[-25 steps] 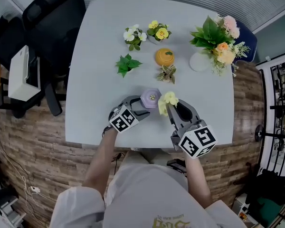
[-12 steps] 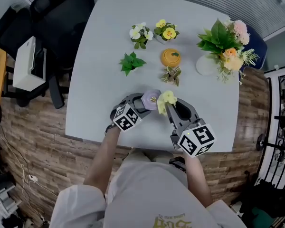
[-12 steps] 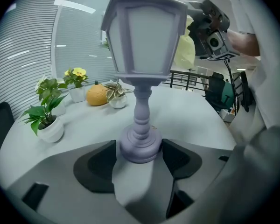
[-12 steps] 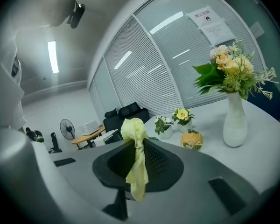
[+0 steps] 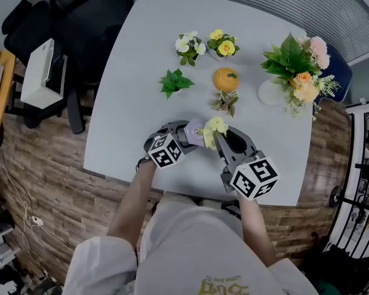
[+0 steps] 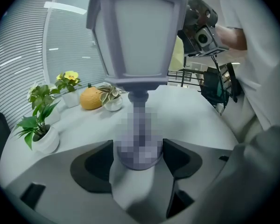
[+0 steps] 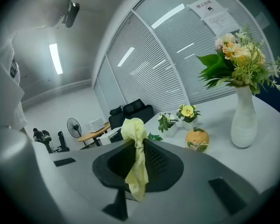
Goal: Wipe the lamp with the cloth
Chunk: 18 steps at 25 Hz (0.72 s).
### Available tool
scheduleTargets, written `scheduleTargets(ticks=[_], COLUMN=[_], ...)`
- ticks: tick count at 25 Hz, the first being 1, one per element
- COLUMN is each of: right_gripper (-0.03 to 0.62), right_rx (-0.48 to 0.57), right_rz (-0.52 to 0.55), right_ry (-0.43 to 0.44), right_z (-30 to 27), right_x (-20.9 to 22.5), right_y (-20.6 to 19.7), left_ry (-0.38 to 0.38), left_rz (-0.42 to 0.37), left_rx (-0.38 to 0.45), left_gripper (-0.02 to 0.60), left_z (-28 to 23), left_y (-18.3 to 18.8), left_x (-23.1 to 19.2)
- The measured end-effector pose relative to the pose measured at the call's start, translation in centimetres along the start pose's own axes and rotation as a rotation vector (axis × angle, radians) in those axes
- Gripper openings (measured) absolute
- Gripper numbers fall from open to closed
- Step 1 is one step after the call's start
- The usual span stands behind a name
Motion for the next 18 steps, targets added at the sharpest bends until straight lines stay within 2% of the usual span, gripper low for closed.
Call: scheduleTargets(ticks=[11, 18], right_gripper=[0.052, 0.052], right_rx=[-0.048, -0.115], right_rz=[-0.009, -0.002], right_ry=[0.01, 0.04], right_z=[-1.2, -2.6], right_x=[0.8, 1.0], right_y=[-0.8, -0.5], left_ry=[-0.019, -0.019], left_rz=[-0.005, -0.008], left_rx=[0.006, 0.006], left_gripper=[0.308, 0.308], left_z=[-0.4, -0.3], left_y=[0.0, -0.1], left_x=[0.1, -0.1])
Point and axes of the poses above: the fingertips, and each gripper's own axes: z backward along the fingers, x to its right, y out of its top, the point moved 2 cm from there along z, backward along the fingers, and after that the axes turned 12 degrees about -z, right-handed, at the moved point
